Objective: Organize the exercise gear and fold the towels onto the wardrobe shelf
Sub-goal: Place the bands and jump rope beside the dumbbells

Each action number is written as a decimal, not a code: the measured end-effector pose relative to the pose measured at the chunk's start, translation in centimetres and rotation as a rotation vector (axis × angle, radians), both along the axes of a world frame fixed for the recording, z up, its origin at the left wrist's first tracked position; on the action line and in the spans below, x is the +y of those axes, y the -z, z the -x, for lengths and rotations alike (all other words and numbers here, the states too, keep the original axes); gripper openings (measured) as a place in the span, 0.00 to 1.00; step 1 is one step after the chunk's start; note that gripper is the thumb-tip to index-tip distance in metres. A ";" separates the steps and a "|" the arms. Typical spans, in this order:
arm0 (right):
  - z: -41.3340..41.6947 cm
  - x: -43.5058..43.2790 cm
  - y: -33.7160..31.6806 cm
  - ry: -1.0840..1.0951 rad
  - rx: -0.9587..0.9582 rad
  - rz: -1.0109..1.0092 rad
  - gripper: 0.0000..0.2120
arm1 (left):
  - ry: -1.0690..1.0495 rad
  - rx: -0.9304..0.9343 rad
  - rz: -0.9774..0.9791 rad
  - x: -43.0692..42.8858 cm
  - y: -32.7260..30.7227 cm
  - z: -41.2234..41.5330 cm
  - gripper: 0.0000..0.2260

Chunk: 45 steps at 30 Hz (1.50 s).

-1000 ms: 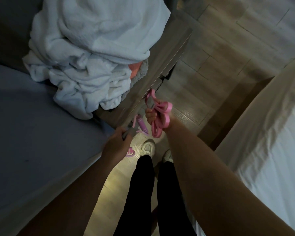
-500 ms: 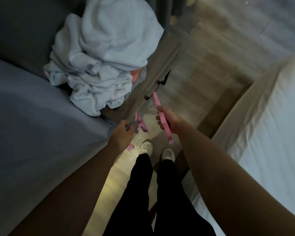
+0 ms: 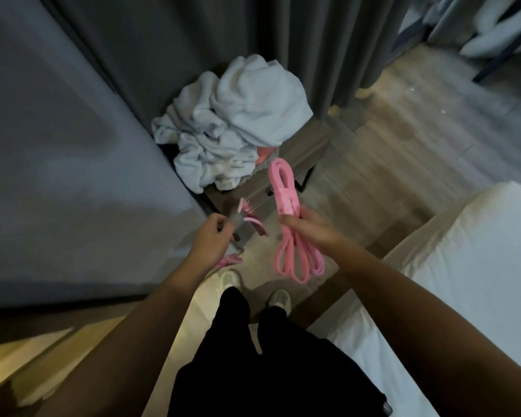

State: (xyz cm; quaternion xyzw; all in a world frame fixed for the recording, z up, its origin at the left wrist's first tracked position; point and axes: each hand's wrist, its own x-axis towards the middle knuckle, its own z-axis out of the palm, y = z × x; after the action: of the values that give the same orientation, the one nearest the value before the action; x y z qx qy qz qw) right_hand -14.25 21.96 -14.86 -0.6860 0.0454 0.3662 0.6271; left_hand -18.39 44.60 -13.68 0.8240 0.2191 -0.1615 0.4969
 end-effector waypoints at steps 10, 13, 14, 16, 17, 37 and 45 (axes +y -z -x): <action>4.8 8.0 -1.9 0.182 0.172 -0.390 0.07 | -0.291 -0.005 0.054 4.9 -2.5 10.1 0.15; 7.4 11.6 -1.8 0.133 0.247 -0.458 0.07 | -0.443 -0.003 0.101 7.8 -2.8 13.7 0.15; 8.4 13.0 -1.7 0.121 0.264 -0.456 0.07 | -0.490 -0.009 0.107 8.9 -2.9 15.0 0.15; 10.7 16.3 -1.5 0.098 0.294 -0.428 0.08 | -0.575 -0.004 0.160 11.4 -3.1 17.8 0.13; 12.1 18.1 -1.5 0.082 0.310 -0.412 0.09 | -0.604 0.010 0.203 12.7 -3.0 19.4 0.13; 33.9 50.5 -5.4 -0.013 0.525 -0.368 0.11 | -1.034 -0.314 0.581 39.0 -5.1 45.4 0.26; 33.6 56.0 -3.2 -0.145 0.610 -0.308 0.08 | -1.240 -0.366 0.352 44.1 -3.5 45.0 0.17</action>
State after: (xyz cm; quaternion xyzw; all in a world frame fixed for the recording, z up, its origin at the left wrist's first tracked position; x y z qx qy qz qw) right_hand -47.89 77.97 -11.69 -0.4436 0.1260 0.6004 0.6533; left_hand -63.36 88.68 -10.22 0.4663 0.5347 0.2633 0.6537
